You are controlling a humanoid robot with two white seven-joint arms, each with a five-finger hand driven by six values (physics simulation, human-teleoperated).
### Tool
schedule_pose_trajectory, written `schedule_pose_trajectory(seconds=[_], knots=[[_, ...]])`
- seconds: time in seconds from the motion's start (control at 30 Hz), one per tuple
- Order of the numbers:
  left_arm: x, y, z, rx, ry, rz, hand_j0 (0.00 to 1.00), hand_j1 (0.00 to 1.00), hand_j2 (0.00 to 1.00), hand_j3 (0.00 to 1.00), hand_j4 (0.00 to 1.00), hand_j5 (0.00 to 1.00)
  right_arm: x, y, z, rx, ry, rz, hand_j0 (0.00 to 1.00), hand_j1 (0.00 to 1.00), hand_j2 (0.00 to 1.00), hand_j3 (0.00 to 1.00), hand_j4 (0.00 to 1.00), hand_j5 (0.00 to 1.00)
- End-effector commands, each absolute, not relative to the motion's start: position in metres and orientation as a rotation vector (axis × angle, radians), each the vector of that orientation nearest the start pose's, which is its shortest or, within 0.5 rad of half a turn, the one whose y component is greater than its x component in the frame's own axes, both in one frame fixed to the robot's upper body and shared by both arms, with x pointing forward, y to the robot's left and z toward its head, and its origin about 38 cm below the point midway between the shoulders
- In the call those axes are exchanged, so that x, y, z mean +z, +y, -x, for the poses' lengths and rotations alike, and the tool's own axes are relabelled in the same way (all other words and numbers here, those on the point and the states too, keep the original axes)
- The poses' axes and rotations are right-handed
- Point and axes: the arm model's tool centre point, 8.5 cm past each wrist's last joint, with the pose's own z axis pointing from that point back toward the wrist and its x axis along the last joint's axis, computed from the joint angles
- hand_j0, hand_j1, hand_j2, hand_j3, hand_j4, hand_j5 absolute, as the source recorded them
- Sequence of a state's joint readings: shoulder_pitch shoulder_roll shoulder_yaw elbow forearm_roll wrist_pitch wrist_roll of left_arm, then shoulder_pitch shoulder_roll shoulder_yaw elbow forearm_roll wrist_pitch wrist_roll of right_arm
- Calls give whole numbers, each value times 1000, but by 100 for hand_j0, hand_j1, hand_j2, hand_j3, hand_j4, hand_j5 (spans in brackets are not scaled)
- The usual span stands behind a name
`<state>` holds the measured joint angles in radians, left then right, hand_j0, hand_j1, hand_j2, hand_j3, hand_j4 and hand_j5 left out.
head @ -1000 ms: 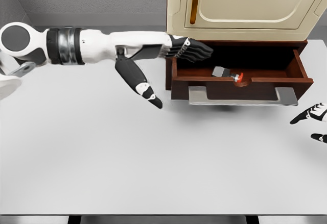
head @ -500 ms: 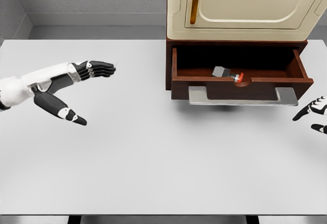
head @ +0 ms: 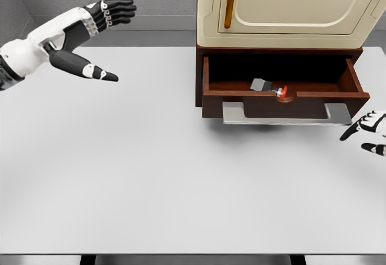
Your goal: Put the switch into the drawer with left arm, and close the drawer with right arm
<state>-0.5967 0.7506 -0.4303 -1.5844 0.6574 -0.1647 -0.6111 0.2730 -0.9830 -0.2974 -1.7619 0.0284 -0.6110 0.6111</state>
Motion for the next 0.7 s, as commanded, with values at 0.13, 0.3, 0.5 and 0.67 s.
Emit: schedule_pose_trajectory(seconds=[0.13, 0.3, 0.5, 0.67], knots=[[301, 299, -429, -1100, -1777, 404, 100, 100, 100, 100, 100, 100, 239, -425, -293, 1692, -1480, 340, 61, 61, 61, 61, 61, 61], [296, 329, -375, -1321, -1740, 448, 100, 100, 100, 100, 100, 100, 238, -421, -296, 1701, -1486, 326, 61, 61, 61, 61, 61, 61], [271, 340, -347, -1410, -1661, 488, 100, 100, 100, 100, 100, 100, 238, -421, -297, 1701, -1488, 329, 63, 63, 63, 63, 63, 63], [265, 336, -332, -1555, -1576, 448, 100, 100, 100, 100, 100, 100, 239, -421, -298, 1702, -1489, 332, 63, 63, 63, 63, 63, 63]])
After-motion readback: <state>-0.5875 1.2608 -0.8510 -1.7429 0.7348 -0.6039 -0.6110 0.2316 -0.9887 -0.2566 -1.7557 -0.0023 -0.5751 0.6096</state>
